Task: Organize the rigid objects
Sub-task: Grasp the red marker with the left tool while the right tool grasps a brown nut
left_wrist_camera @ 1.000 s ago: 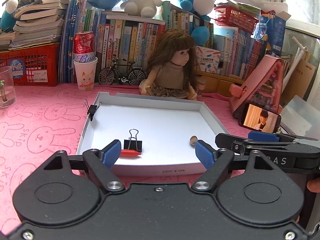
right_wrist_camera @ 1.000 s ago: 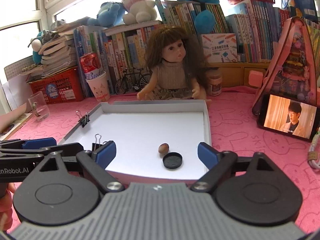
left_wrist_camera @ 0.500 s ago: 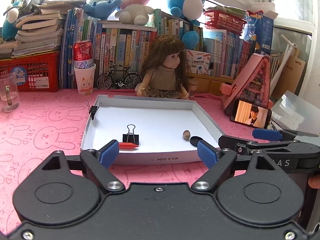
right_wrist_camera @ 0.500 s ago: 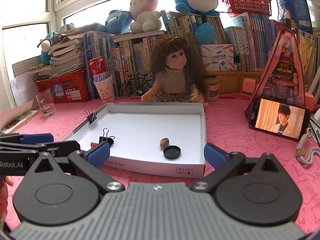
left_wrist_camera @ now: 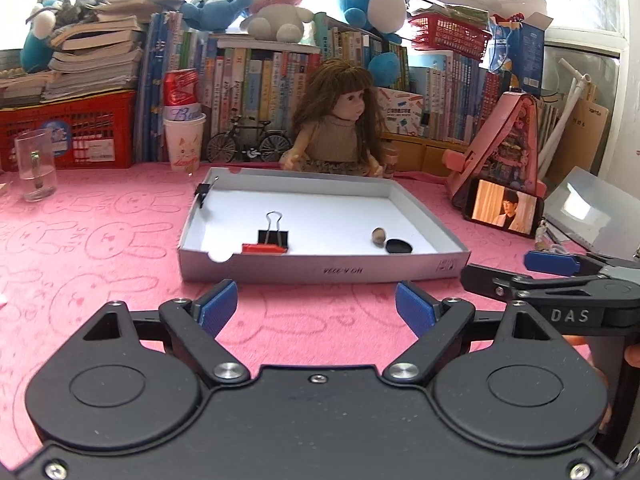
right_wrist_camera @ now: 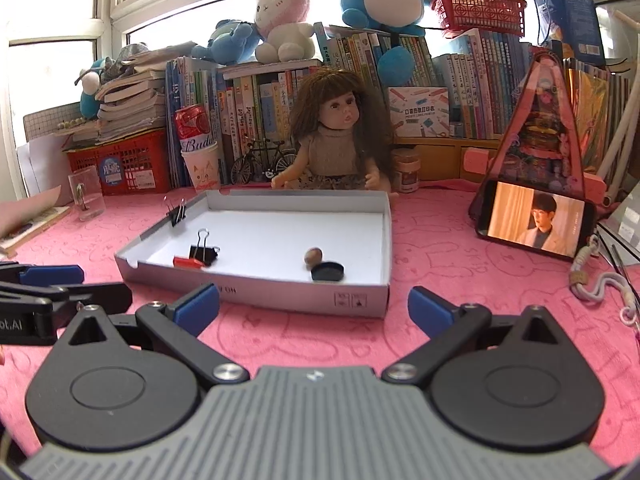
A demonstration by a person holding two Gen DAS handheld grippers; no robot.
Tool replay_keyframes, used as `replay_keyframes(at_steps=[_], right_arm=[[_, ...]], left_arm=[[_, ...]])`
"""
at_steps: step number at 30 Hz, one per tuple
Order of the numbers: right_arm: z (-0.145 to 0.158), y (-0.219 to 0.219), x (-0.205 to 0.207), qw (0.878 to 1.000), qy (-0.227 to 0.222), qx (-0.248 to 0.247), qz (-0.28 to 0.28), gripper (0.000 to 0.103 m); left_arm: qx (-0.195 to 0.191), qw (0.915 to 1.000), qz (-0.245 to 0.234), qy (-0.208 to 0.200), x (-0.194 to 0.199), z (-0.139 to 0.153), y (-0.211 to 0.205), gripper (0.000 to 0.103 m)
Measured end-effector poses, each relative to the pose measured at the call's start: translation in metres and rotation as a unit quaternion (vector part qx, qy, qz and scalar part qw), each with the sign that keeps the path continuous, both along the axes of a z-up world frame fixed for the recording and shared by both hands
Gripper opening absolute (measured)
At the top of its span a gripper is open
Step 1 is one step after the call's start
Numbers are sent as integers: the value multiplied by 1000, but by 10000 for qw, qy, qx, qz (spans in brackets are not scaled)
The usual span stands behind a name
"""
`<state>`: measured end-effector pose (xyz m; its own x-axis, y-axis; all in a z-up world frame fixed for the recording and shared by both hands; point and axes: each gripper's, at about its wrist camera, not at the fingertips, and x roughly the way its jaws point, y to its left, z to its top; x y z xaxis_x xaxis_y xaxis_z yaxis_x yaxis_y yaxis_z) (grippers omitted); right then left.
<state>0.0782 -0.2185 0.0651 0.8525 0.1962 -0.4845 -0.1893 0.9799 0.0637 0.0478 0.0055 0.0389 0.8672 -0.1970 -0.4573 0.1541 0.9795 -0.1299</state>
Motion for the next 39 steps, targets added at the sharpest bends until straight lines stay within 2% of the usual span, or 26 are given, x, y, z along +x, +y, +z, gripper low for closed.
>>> replay_keyframes(at_steps=[5,11,18,21,25,26,28,30,34,39], right_arm=[[-12,3,-17,9996,-102,-245,12,103],[-22,1,-29,9998,1,-181,-28,103],[-30,1,-44,9998,64,-186,-6,94],[-32,3,-51,9998,84,-164,45,83],[-32,4,-57,9999,64,-126,54,65],[-32,4,-58,9999,49,-98,61,60],[-32,4,-60,9999,46,-59,96,57],[-33,6,-60,9999,40,-85,75,49],[-37,10,-59,9999,77,-82,67,47],[-39,18,-60,9996,60,-185,193,38]], left_arm=[[124,9999,-24,-23,-10,-11,-1,88],[91,9999,-44,-63,-20,-19,2,89],[106,9999,-21,-113,-34,-23,6,86],[142,9997,-155,-112,-42,-23,7,78],[114,9989,-449,-5,-54,-26,8,50],[126,9986,-509,22,-57,-26,8,48],[136,9977,-658,28,-63,-27,6,45],[170,9967,-787,72,-68,-29,3,40],[311,9960,-800,265,-71,-37,-7,23],[335,9962,-666,452,-64,-44,-12,20]])
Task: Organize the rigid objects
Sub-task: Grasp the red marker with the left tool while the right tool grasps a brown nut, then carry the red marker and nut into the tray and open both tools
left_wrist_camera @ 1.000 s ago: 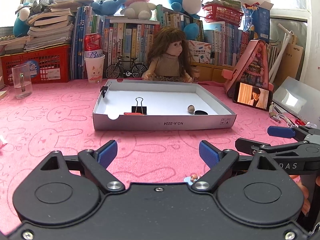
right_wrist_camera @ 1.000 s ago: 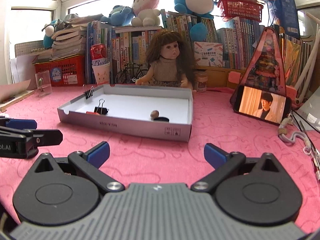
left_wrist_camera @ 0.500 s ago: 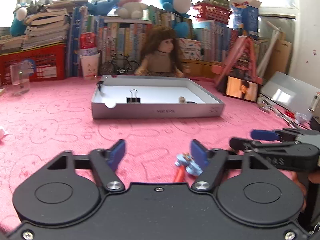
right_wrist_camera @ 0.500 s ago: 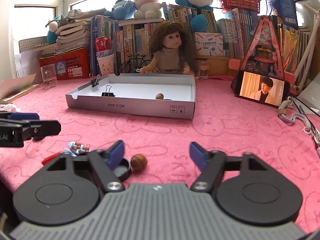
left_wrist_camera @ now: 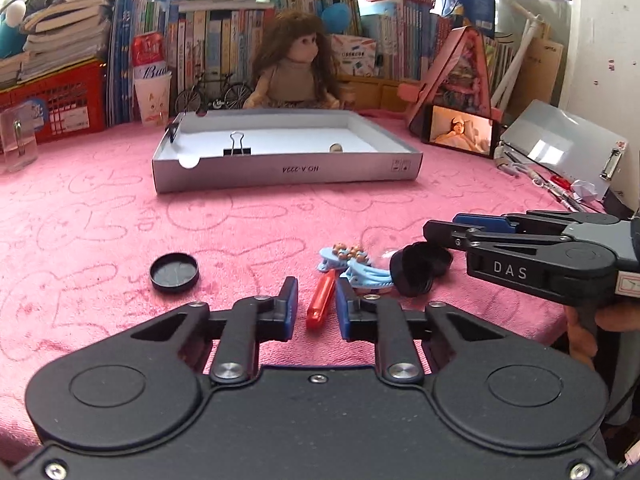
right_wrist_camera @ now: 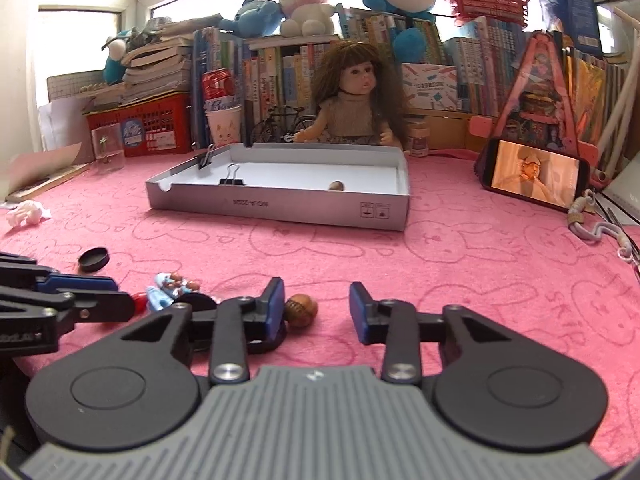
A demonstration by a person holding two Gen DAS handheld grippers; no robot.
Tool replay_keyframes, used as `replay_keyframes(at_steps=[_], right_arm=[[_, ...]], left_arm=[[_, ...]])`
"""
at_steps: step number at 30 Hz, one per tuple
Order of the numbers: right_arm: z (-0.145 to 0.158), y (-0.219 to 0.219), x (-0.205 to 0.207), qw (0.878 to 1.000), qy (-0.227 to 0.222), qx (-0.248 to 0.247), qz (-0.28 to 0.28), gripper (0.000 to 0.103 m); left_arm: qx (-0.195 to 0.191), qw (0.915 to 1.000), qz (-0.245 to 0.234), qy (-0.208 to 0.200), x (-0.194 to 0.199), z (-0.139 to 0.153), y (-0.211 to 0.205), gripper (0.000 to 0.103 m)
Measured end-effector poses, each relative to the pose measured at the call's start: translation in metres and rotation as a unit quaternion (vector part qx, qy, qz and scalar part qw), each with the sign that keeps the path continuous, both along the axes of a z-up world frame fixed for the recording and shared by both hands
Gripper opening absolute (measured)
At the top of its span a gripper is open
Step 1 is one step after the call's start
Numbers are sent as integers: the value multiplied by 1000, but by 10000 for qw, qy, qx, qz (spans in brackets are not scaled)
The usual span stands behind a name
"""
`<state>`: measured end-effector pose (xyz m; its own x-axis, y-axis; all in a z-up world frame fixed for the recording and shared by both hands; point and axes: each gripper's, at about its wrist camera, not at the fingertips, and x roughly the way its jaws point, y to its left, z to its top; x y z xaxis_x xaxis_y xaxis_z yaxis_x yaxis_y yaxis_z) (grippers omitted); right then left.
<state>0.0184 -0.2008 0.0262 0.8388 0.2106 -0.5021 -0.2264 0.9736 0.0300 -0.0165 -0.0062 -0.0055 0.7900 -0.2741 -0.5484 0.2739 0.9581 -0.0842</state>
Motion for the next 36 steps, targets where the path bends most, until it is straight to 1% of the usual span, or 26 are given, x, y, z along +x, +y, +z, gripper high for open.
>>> replay_keyframes(at_steps=[4,5,6,8,11,13,18,22,27,36], right_arm=[[-3,0,3,9999,25,113,-25,36],[-3,-1,3,9999,36,156,-20,35],[-3,-1,3,9998,46,194,-5,29],[-3,0,3,9998,74,190,23,22],[-3,0,2,9998,69,185,55,22],[-3,-1,3,9998,78,189,30,22],[0,-2,9,9997,80,213,-30,22],[3,-2,13,9998,29,155,-80,22],[6,-3,22,9997,82,96,-198,22],[5,-6,22,9995,128,166,-256,22]], left_arm=[[140,9999,-12,-47,5,-2,-5,21],[140,9999,18,-40,6,-2,-6,21],[144,9999,45,-29,7,-2,-7,20],[168,9998,115,-13,9,-1,-8,10],[49,9998,176,37,11,1,-4,10],[73,9997,241,31,13,2,-3,10],[-9,9995,325,-5,18,8,3,10],[-38,9993,378,-73,24,15,5,10],[-49,9989,457,-124,34,20,7,10],[-58,9988,467,-144,38,22,8,10]])
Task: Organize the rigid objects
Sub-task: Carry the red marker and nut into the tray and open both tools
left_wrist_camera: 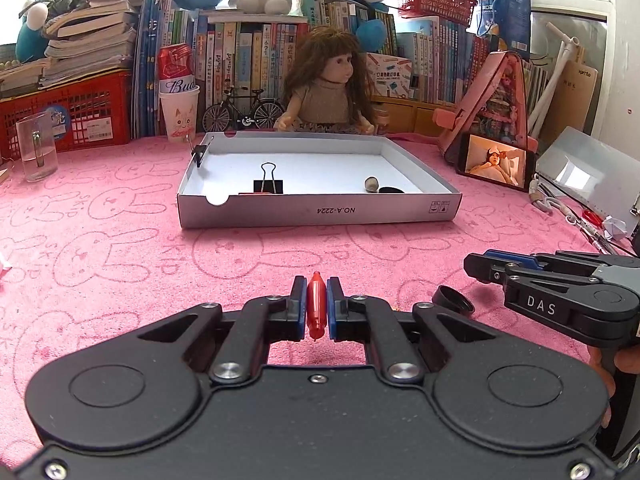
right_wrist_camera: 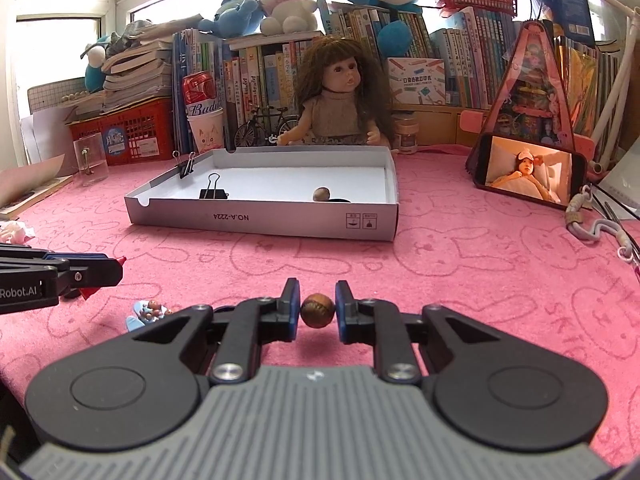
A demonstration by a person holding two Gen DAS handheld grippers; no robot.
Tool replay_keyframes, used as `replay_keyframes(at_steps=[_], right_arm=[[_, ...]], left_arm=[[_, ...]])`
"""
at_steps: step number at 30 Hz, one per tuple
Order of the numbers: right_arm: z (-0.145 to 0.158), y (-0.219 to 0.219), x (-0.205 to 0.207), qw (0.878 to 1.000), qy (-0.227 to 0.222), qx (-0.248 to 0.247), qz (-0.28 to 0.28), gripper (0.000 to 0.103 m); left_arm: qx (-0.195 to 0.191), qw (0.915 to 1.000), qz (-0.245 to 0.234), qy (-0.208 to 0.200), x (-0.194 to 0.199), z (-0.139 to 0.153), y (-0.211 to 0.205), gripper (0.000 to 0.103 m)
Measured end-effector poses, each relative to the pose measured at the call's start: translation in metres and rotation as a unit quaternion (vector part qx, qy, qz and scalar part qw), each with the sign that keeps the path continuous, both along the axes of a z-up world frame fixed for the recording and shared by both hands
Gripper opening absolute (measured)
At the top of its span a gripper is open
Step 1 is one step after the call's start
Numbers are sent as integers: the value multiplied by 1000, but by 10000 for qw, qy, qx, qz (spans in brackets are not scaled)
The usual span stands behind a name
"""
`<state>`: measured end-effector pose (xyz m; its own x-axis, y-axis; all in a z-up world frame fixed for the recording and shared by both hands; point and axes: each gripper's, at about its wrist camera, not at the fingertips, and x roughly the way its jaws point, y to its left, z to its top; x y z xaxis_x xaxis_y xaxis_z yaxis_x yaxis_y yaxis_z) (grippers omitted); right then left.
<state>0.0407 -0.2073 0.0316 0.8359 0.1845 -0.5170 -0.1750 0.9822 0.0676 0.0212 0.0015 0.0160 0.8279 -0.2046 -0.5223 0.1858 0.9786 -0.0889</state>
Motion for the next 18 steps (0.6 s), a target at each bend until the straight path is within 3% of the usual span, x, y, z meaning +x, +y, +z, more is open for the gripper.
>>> replay_keyframes(at_steps=[18], right_arm=[[15,-5,41,9994,170,220,-221,22]], left_arm=[[-56,9996,158,-206,43,24,-1,10]])
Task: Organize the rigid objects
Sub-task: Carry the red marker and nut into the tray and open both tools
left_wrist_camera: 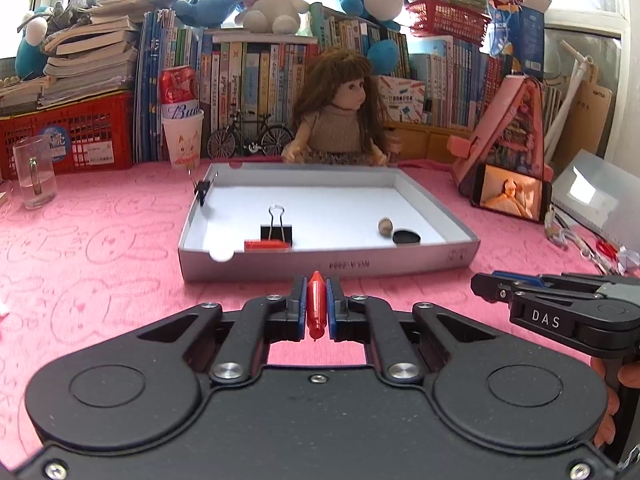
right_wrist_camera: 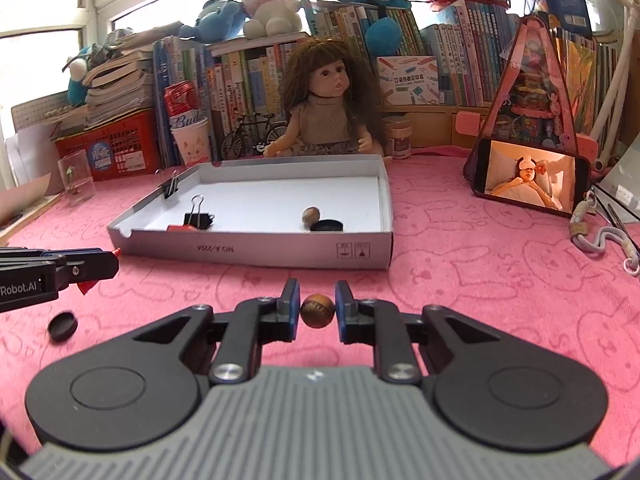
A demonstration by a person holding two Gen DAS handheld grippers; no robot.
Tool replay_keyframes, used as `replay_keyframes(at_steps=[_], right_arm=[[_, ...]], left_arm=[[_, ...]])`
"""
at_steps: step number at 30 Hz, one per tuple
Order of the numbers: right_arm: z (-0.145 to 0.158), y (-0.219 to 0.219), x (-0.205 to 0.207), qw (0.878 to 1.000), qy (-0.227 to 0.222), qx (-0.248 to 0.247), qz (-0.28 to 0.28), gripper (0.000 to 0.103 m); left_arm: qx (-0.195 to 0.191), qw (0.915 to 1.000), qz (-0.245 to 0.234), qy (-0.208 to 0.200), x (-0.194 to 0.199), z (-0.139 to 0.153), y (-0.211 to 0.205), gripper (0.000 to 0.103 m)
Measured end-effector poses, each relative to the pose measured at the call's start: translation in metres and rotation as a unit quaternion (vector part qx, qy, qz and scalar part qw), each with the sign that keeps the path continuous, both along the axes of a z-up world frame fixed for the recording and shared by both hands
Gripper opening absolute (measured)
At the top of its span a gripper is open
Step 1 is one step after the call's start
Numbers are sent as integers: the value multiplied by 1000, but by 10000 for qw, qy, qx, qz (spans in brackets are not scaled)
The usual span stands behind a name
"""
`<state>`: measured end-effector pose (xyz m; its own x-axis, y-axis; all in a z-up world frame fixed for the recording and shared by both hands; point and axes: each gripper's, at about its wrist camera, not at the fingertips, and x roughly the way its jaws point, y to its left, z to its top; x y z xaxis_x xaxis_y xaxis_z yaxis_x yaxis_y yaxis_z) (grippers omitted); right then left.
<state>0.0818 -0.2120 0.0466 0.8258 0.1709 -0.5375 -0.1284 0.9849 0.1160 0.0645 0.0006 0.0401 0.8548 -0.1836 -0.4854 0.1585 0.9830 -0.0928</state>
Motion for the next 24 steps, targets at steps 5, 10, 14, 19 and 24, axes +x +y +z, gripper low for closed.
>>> replay_keyframes(at_steps=[5,10,14,19,24], right_arm=[[6,-4,20,9998,16,198,-79,22],[14,-8,44,9991,-1,395,-124,22],[17,-10,67,9985,72,534,-113,22],[16,-11,98,9976,221,645,-71,22],[10,-17,134,9933,572,1002,-85,22]], left_arm=[[-112,9999,51,-99,19,10,1,10],[-371,9990,180,-187,41,17,8,10],[-566,9979,303,-82,66,21,14,10],[-675,9966,454,108,98,21,21,10],[-643,9963,481,293,134,19,22,10]])
